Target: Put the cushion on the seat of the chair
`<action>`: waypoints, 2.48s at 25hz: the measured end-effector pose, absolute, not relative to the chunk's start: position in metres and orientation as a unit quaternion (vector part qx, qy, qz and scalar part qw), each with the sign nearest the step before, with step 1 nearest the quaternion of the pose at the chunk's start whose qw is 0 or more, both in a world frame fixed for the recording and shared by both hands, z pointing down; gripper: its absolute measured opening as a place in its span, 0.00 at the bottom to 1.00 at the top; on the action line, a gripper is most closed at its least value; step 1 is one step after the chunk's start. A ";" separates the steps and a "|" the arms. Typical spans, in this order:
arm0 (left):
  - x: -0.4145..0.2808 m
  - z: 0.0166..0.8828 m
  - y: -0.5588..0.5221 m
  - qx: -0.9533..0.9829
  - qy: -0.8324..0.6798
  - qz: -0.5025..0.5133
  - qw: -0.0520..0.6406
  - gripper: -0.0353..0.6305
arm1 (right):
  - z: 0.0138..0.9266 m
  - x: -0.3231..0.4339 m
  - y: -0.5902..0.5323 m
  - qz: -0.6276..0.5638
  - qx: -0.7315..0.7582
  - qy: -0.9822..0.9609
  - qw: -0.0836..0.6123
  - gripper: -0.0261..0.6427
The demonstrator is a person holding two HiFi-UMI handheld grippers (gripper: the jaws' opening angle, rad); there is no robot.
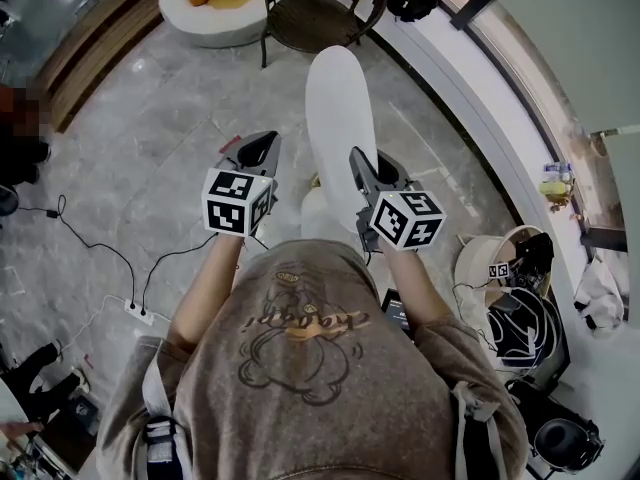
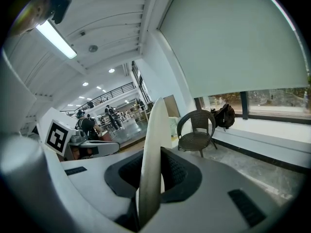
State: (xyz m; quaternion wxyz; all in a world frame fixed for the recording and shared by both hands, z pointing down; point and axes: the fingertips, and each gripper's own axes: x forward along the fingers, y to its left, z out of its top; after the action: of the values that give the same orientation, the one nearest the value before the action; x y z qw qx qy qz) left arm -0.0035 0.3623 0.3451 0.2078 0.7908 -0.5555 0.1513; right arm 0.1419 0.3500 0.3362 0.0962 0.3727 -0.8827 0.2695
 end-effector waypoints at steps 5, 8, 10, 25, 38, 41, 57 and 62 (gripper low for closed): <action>-0.008 0.348 0.339 0.787 -0.558 0.154 0.214 0.06 | 0.335 0.137 0.324 0.274 0.368 -0.884 0.095 0.14; -0.011 0.349 0.326 0.786 -0.558 0.156 0.217 0.06 | 0.335 0.133 0.310 0.275 0.366 -0.884 0.097 0.14; -0.013 0.349 0.316 0.785 -0.558 0.156 0.218 0.06 | 0.333 0.131 0.300 0.275 0.365 -0.884 0.098 0.14; -0.009 0.343 0.239 0.780 -0.564 0.151 0.224 0.06 | 0.327 0.134 0.226 0.276 0.351 -0.888 0.111 0.14; 0.007 0.347 0.165 0.769 -0.577 0.153 0.230 0.06 | 0.328 0.144 0.149 0.276 0.324 -0.897 0.116 0.14; 0.010 0.348 0.152 0.764 -0.582 0.153 0.231 0.06 | 0.328 0.147 0.137 0.278 0.319 -0.899 0.115 0.14; 0.003 0.346 0.117 0.743 -0.612 0.149 0.228 0.06 | 0.334 0.150 0.084 0.279 0.302 -0.904 0.115 0.14; -0.003 0.346 0.103 0.742 -0.615 0.144 0.227 0.06 | 0.333 0.144 0.069 0.279 0.300 -0.905 0.114 0.14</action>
State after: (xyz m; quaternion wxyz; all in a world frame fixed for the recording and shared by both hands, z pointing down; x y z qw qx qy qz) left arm -0.0028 0.1030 0.3463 0.2270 0.7416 -0.6146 0.1440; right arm 0.1436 0.0692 0.3330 0.1136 0.2998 -0.9052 0.2789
